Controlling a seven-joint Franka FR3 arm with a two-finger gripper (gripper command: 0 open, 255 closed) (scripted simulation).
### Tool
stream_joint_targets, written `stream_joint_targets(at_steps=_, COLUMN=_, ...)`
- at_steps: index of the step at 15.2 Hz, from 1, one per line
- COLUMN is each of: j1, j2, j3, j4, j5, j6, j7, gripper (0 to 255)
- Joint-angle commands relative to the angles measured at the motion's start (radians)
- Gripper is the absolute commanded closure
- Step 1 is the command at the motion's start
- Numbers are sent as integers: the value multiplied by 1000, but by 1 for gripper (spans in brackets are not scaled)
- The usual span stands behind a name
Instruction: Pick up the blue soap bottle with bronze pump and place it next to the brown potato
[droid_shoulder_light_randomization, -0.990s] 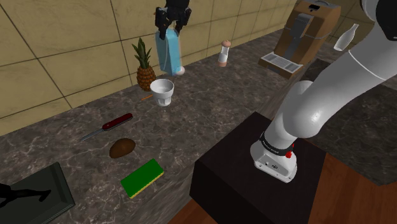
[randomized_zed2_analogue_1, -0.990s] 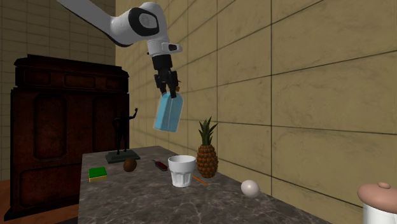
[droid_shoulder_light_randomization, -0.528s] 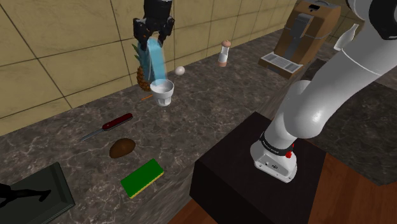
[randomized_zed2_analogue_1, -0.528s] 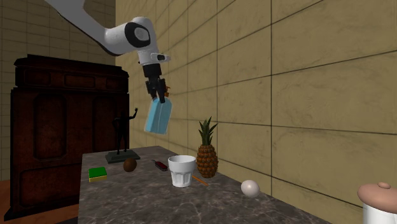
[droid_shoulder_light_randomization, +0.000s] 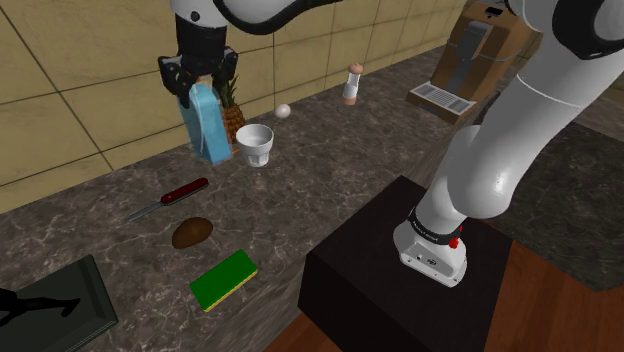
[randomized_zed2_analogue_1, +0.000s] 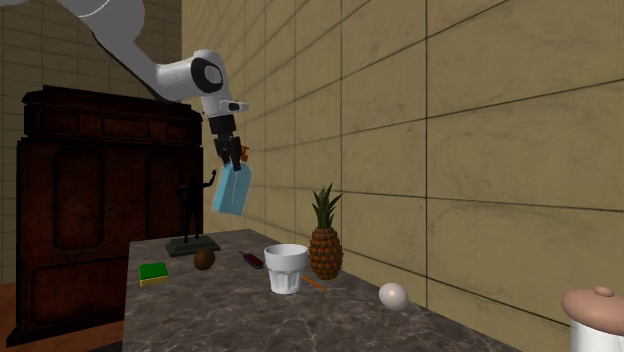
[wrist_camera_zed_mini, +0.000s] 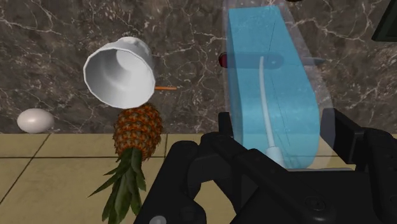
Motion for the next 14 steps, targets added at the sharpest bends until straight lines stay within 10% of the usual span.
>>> stream_joint_targets(at_steps=1, j1=17, j2=56, j3=25, j4=44, j5=-30, j6=6, j7=55, gripper=255)
stream_joint_targets(at_steps=14, j1=223, j2=450, j3=104, j4=462, j5=-252, j6=-89, j7=365, gripper=255)
